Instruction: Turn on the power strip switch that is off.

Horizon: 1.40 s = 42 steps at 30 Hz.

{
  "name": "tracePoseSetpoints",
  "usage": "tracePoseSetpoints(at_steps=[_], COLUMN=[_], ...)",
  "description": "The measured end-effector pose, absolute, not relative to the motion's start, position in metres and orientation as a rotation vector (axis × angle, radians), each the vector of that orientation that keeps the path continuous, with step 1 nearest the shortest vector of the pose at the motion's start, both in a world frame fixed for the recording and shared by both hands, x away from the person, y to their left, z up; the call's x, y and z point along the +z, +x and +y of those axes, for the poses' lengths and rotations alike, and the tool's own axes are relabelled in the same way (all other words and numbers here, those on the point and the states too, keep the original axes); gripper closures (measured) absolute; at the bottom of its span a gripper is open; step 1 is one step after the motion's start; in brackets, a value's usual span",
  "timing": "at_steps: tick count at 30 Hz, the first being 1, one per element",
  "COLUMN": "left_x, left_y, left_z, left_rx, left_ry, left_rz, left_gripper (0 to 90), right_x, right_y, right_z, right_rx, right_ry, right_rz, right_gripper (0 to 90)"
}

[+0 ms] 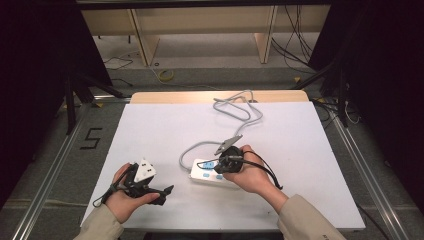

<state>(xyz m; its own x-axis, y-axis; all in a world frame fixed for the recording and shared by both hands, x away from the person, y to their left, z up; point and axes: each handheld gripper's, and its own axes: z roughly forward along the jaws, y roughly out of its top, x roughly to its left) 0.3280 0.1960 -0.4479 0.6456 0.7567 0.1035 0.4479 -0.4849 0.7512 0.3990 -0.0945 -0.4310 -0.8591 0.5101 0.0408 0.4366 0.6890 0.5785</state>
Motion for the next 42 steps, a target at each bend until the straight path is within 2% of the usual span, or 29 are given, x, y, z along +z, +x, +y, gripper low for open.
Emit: tracePoseSetpoints(at_steps=[42], left_x=[-0.448], left_y=[0.328], left_z=[0.195], left_rx=[0.557], left_ry=[2.154], left_rz=[0.932], left_gripper=[2.2], right_x=[-0.436], right_y=[0.401], right_z=[-0.081], right_rx=[0.68], right_ry=[0.716], right_rz=[2.84], right_gripper=[90.0])
